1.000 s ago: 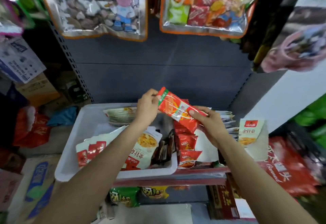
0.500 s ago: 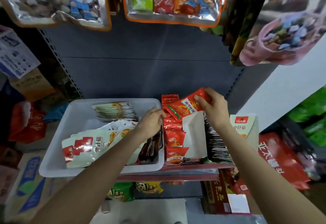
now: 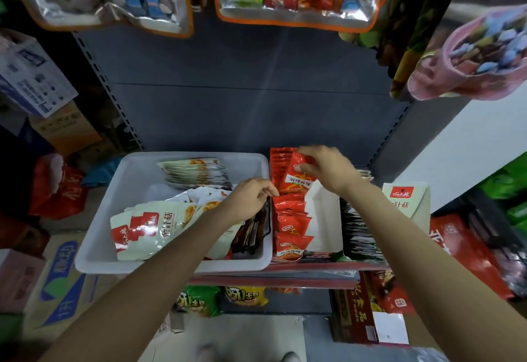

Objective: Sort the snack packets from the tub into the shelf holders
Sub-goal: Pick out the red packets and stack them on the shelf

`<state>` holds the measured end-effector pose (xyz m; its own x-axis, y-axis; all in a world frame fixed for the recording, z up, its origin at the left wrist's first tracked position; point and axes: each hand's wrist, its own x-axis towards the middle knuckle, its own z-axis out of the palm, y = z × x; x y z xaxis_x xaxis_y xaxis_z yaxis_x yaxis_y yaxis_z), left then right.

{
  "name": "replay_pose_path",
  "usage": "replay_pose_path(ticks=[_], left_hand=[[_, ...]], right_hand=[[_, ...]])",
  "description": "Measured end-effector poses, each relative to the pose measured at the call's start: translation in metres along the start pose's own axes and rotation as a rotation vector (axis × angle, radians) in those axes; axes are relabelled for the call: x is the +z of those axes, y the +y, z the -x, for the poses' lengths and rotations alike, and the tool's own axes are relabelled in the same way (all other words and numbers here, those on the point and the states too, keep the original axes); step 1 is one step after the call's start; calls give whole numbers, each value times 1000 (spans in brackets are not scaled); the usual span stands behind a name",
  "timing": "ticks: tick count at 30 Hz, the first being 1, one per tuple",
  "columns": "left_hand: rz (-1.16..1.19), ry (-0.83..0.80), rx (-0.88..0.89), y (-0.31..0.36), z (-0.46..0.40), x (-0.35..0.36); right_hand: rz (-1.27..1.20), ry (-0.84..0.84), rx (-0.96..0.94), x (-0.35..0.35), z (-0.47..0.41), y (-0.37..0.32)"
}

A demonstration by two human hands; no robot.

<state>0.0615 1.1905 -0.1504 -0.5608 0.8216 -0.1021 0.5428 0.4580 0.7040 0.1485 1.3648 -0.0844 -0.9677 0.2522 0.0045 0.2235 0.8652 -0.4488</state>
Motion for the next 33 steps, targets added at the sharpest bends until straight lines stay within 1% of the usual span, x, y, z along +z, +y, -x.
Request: replay_pose_path(ticks=[1, 2, 6, 8, 10, 12, 14, 16, 18, 20, 24, 26, 28, 30, 31, 33], left_hand=[[-8, 2, 11, -1, 0, 0], [-18, 5, 18, -1, 0, 0], [-15, 4, 17, -1, 1, -2], [-12, 1, 25, -3, 2, -2], [-7, 4, 26, -4, 3, -2], [-6, 10, 31, -5, 4, -2], [-6, 5, 35, -4, 4, -3], [-4, -1, 35, -4, 3, -4], [-10, -3, 28, -6, 2, -5], [-12, -5, 20, -7, 2, -5], [-14, 0, 25, -6, 1, -4], [-26, 7, 25, -6, 1, -3], [-32, 16, 22, -5, 1, -3], [-25, 37, 15, -5, 2, -2], [-23, 57, 8, -6, 3, -3], [-26, 111, -20, -9, 7, -8]], right_hand=[[25, -18, 4, 4, -5, -2], [32, -1, 8, 9, -11, -4], [-116, 129, 26, 19, -20, -13], [-145, 172, 22, 23, -19, -12], [-139, 160, 15, 27, -17, -11], [-113, 110, 8, 30, -18, -11], [-156, 85, 20, 32, -21, -13], [-260, 108, 42, 33, -22, -16], [-323, 169, 37, 35, -19, -14], [-296, 189, 28, 41, -13, -7], [-88, 105, 101, 57, -1, 13], [-27, 147, 93, 60, 2, 15], [-15, 135, 78, 59, 2, 14], [22, 45, 93, 59, 1, 11], [28, 26, 99, 59, 1, 8], [-10, 89, 82, 58, 0, 1]])
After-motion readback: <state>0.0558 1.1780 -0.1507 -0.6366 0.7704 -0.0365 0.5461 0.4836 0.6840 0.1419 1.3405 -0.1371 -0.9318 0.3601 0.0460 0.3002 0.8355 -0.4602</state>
